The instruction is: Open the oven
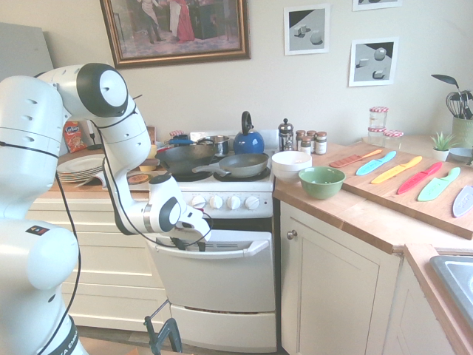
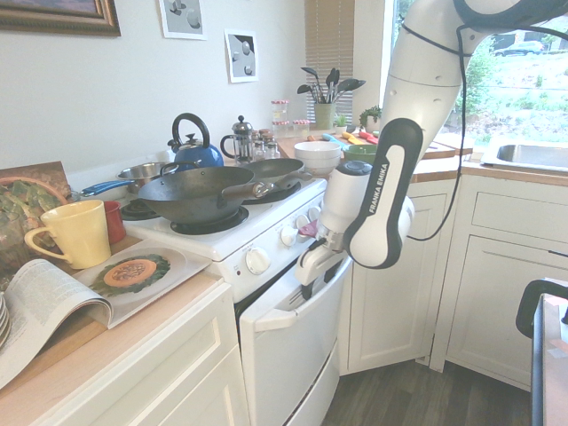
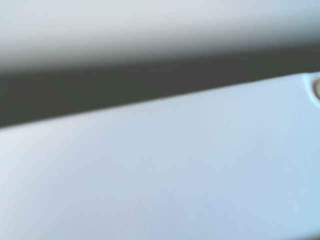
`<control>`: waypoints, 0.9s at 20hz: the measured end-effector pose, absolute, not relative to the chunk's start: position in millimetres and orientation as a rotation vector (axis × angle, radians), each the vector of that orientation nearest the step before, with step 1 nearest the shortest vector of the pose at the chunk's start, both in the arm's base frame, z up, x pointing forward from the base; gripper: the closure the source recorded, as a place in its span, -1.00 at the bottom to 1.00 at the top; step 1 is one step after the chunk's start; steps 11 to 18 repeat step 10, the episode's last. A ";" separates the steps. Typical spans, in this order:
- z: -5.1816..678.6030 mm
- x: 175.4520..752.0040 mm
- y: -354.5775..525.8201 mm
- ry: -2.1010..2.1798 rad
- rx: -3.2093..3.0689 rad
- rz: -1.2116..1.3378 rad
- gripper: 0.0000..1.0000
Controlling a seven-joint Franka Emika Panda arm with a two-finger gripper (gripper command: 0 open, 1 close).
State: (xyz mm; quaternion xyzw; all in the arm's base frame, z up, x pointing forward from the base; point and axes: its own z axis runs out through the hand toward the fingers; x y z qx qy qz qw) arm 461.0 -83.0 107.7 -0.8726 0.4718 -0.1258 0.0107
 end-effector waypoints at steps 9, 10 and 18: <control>121.4 399.2 -101.5 1.522 -2.741 -0.197 -1.00; 133.3 400.2 -100.0 1.506 -2.740 -0.145 -1.00; 133.3 400.2 -100.0 1.506 -2.740 -0.145 -1.00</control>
